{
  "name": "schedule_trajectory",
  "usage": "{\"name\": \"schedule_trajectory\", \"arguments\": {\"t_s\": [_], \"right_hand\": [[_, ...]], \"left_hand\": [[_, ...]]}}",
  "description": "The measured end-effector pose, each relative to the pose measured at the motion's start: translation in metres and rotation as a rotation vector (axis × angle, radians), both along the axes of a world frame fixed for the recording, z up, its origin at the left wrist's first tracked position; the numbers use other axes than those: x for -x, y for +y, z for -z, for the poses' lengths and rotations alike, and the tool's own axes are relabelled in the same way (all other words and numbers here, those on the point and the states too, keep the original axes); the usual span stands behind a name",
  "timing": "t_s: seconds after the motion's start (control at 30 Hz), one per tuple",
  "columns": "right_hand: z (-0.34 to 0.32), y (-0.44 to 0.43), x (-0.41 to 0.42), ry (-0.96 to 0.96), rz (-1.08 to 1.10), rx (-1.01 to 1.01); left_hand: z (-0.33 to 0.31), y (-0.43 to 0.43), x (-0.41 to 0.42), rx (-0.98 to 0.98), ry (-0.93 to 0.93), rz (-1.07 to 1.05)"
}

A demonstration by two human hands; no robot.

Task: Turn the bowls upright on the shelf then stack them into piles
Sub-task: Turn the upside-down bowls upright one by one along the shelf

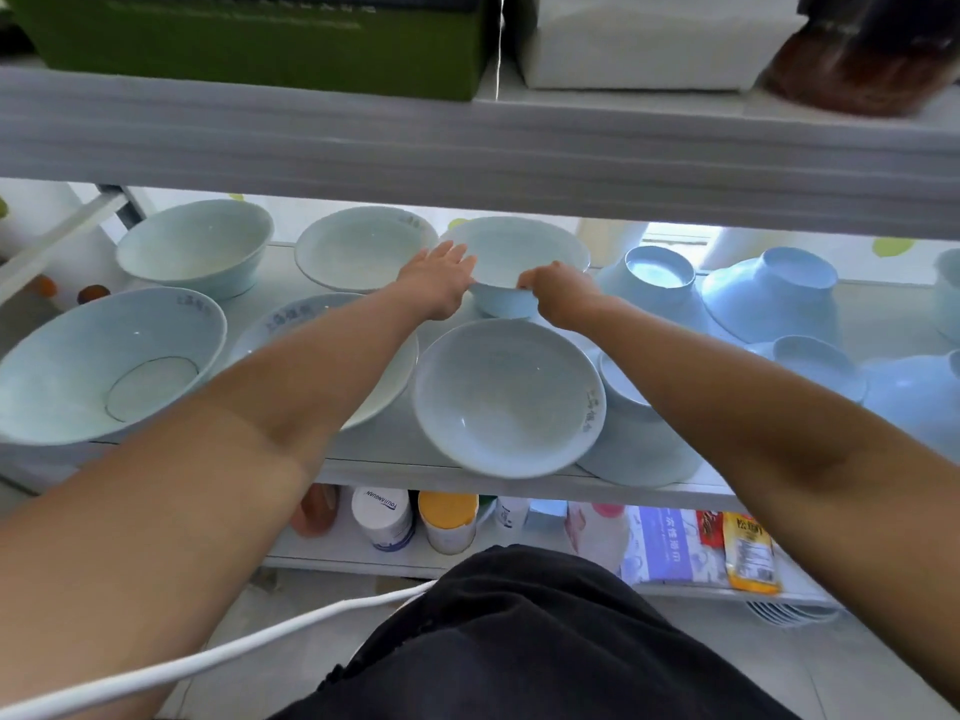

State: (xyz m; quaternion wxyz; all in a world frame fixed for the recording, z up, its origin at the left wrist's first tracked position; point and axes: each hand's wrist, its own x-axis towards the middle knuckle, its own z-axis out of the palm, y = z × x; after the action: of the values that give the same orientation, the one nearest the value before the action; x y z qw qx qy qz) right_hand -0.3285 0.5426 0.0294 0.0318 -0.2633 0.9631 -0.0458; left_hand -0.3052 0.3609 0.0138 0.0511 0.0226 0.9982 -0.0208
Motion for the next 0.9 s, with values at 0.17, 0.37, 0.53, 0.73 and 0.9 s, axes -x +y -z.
{"name": "schedule_trajectory", "arguments": {"t_s": [0.17, 0.37, 0.53, 0.73, 0.9], "right_hand": [[0.011, 0.009, 0.001, -0.037, 0.097, 0.048], [0.014, 0.041, -0.010, 0.006, 0.182, 0.148], [0.013, 0.088, -0.035, 0.175, 0.168, 0.125], [0.036, 0.153, -0.075, 0.379, 0.052, 0.059], [0.045, 0.185, -0.093, 0.386, -0.005, 0.035]], "left_hand": [[-0.002, 0.007, -0.007, 0.018, -0.072, -0.005], [-0.003, 0.030, -0.012, -0.098, -0.023, 0.062], [-0.005, 0.075, -0.018, -0.224, 0.092, 0.223], [0.000, 0.135, -0.039, -0.313, 0.230, 0.553], [0.008, 0.167, -0.057, -0.419, 0.124, 0.572]]}}
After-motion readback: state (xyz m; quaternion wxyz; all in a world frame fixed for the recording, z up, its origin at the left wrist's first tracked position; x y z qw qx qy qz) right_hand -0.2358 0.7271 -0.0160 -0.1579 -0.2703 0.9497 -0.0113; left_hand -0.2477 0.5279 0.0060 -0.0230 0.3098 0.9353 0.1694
